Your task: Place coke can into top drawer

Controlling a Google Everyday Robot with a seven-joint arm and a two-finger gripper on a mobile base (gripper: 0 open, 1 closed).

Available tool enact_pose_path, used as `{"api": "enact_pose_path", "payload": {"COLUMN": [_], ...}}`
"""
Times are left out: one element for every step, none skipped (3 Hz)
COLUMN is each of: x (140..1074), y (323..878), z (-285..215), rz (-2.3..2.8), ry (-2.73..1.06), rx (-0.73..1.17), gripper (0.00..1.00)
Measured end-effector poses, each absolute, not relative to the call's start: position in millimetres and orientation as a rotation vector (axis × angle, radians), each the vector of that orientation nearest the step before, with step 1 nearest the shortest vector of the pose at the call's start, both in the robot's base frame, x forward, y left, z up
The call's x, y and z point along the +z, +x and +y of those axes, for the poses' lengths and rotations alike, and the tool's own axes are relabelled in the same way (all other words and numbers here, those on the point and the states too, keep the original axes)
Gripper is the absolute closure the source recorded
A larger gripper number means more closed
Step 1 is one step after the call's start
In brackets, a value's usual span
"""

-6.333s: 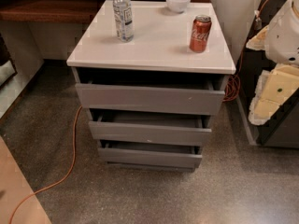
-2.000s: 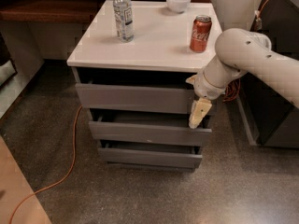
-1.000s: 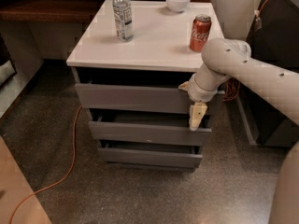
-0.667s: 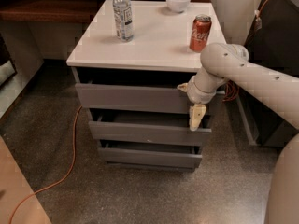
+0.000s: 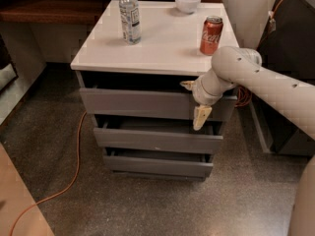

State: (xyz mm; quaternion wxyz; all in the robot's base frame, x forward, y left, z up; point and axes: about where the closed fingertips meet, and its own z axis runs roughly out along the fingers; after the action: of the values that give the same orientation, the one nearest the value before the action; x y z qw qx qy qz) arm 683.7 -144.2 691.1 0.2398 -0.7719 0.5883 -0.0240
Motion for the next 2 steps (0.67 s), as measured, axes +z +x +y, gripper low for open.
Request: {"api": "enact_pose_path", "payload": {"x": [682, 670], "y": [701, 711], "z": [-143, -148], "rz": [1.597, 1.619], "ry": [-2.069, -2.031], "rx": [-0.066, -0.063], "gripper": [0.0, 0.0]}}
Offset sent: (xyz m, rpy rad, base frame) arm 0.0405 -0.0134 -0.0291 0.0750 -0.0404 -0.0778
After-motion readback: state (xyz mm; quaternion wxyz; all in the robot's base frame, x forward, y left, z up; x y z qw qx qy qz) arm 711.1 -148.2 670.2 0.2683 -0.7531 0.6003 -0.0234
